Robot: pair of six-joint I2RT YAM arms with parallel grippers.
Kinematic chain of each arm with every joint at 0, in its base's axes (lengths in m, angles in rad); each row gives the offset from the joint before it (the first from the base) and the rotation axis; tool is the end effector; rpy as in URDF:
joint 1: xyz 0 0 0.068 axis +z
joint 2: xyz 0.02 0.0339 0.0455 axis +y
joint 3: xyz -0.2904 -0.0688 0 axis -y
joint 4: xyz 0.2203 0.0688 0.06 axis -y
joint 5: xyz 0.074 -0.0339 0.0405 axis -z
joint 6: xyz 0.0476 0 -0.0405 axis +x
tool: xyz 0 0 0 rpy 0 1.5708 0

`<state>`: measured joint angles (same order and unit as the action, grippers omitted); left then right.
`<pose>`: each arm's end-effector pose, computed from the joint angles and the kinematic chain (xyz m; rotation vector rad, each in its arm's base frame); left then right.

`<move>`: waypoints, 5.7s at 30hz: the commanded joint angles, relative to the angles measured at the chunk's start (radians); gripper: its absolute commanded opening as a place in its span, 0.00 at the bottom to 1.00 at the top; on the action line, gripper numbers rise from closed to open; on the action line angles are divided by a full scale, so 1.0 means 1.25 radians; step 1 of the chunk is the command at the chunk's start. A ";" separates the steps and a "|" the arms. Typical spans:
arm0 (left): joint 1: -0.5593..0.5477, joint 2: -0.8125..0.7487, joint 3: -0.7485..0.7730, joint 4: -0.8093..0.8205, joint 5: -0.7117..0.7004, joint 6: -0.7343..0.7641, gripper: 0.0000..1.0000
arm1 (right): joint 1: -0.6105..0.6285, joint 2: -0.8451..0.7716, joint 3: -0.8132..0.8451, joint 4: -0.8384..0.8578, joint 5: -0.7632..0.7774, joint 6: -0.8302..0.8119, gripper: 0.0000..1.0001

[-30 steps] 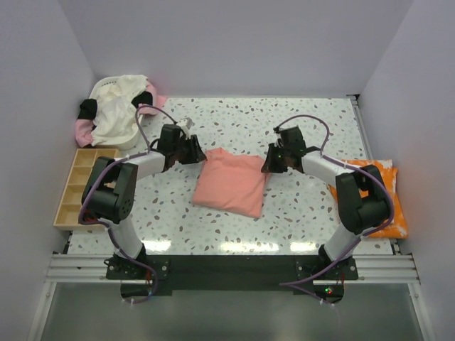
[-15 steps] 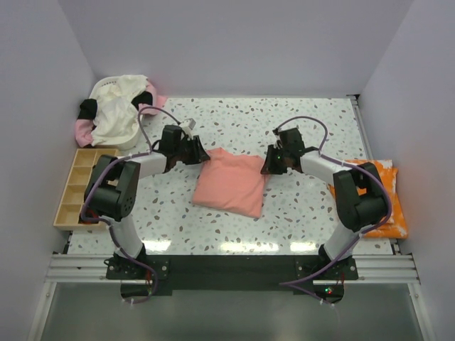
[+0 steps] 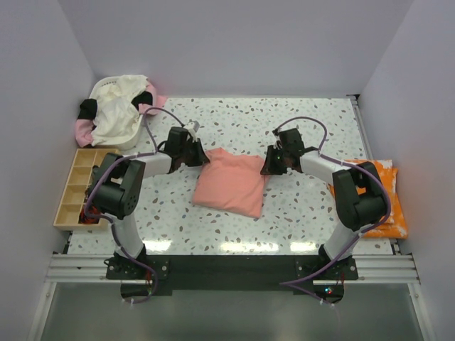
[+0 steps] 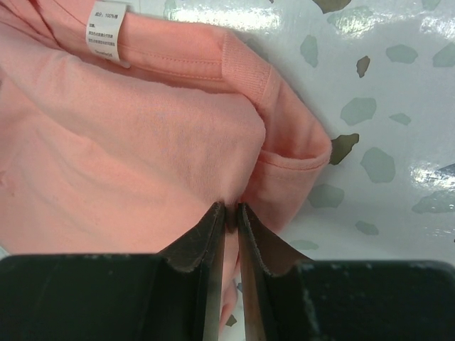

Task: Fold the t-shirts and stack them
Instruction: Smooth out wrinkles on the folded tshirt, then put the neatly folded tshirt into the corner of the board with the right arm

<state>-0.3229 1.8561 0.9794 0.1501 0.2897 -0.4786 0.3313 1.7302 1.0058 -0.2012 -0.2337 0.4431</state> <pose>0.3543 -0.1329 0.1817 -0.0295 2.3752 -0.7336 0.3209 0.1221 0.2030 0.0428 2.5665 0.6025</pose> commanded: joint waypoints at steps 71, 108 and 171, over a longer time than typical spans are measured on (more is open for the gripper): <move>0.047 -0.265 -0.129 -0.107 -0.167 -0.016 0.90 | -0.002 -0.060 -0.206 0.194 -0.097 0.162 0.81; -0.063 -0.163 -0.152 -0.071 -0.169 -0.075 0.68 | 0.205 0.068 0.083 0.035 0.346 0.213 0.00; -0.063 -0.163 0.003 -0.153 -0.065 0.009 0.84 | -0.411 0.597 0.887 -0.117 0.654 0.063 0.76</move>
<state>-0.4000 1.6520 0.9470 -0.0910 0.1883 -0.4786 -0.1841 2.5568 2.2143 -0.4419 0.5617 0.5369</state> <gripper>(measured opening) 0.844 0.598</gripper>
